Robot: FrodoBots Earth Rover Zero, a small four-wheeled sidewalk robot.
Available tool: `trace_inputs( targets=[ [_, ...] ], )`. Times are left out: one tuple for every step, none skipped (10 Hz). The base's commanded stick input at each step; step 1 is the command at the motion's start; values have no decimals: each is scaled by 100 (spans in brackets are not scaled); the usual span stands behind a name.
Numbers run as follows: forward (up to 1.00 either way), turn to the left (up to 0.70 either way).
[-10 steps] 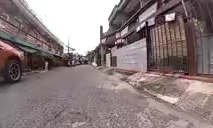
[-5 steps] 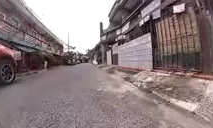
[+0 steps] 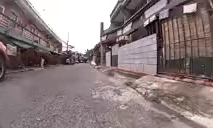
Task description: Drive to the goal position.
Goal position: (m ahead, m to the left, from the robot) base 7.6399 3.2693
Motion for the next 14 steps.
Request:
trace_inputs(
  targets=[
    [70, 0],
    [70, 1],
    [70, 35],
    [70, 35],
    [70, 35],
    [70, 35],
    [70, 30],
    [70, 0],
    [70, 0],
    [70, 0],
    [70, 0],
    [70, 0],
    [70, 0],
    [70, 0]
  ],
)
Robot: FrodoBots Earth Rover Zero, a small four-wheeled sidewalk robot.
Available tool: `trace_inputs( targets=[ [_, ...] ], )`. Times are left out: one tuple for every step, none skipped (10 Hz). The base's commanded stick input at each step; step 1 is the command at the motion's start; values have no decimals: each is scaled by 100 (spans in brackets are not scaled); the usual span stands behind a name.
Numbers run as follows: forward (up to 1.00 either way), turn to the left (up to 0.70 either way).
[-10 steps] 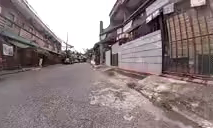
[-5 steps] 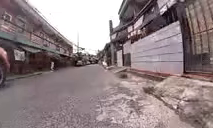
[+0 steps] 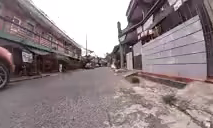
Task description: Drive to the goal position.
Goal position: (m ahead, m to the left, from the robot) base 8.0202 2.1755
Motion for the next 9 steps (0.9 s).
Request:
trace_inputs(
  targets=[
    [70, 0],
    [70, 0],
    [70, 0],
    [70, 0],
    [70, 0],
    [70, 0],
    [70, 0],
    [70, 0],
    [70, 0]
  ],
)
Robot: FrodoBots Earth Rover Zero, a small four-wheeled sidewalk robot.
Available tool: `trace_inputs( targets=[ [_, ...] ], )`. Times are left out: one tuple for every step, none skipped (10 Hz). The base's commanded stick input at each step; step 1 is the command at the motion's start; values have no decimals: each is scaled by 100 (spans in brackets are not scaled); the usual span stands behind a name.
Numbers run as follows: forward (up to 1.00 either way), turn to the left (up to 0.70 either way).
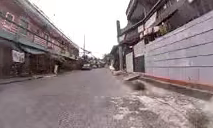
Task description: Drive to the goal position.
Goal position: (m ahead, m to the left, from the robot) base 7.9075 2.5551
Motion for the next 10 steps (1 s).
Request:
trace_inputs(
  targets=[
    [70, 0],
    [70, 0],
    [70, 0],
    [70, 0],
    [70, 0],
    [70, 0],
    [70, 0],
    [70, 0],
    [70, 20],
    [70, 35]
  ],
)
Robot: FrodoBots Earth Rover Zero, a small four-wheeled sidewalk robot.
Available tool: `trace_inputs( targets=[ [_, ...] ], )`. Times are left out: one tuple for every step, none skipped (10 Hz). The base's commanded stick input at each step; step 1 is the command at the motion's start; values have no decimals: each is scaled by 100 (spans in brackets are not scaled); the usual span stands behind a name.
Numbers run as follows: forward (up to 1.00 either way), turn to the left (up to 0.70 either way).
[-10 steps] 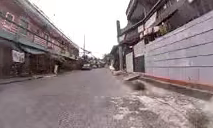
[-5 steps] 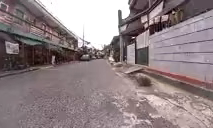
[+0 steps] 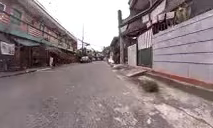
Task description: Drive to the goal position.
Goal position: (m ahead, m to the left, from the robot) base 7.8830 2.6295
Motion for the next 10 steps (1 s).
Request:
trace_inputs(
  targets=[
    [70, 14],
    [70, 0],
    [70, 0],
    [70, 0],
    [70, 0],
    [70, 0],
    [70, 0],
    [70, 0],
    [70, 0],
    [70, 0]
  ],
)
